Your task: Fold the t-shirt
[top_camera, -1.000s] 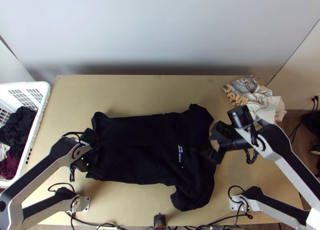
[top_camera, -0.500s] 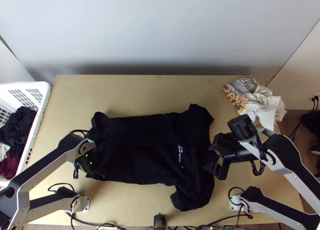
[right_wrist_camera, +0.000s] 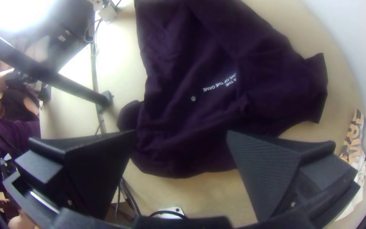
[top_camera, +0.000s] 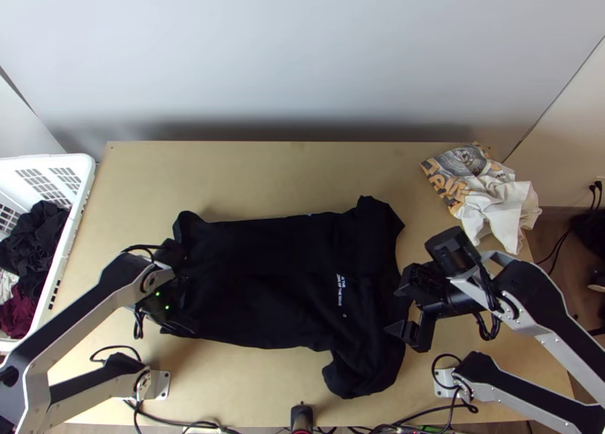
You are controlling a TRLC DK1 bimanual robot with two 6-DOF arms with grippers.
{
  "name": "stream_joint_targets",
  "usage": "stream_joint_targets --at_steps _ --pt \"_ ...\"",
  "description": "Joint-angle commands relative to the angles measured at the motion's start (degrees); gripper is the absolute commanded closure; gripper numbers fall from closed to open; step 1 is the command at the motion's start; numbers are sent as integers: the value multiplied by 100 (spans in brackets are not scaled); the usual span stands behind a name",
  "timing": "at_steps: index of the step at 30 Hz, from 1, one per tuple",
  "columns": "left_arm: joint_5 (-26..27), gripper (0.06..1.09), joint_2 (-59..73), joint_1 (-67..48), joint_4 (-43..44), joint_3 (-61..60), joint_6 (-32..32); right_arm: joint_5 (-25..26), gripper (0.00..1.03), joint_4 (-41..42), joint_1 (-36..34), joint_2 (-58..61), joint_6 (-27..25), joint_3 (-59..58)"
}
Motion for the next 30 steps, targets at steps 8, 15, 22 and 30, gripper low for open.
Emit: stream_joint_targets --at_steps 8,15,22,30 --pt "-255 105 -226 314 -59 -56 22 6 4 157 29 102 -96 -240" --pt "-246 105 -156 331 -6 -56 22 6 4 157 565 128 -122 -487" --pt "-246 105 -103 323 -33 -64 22 6 4 183 1453 321 -289 -724" --pt "-246 105 -68 340 -33 -56 22 67 5 798 2402 690 -483 -1014"
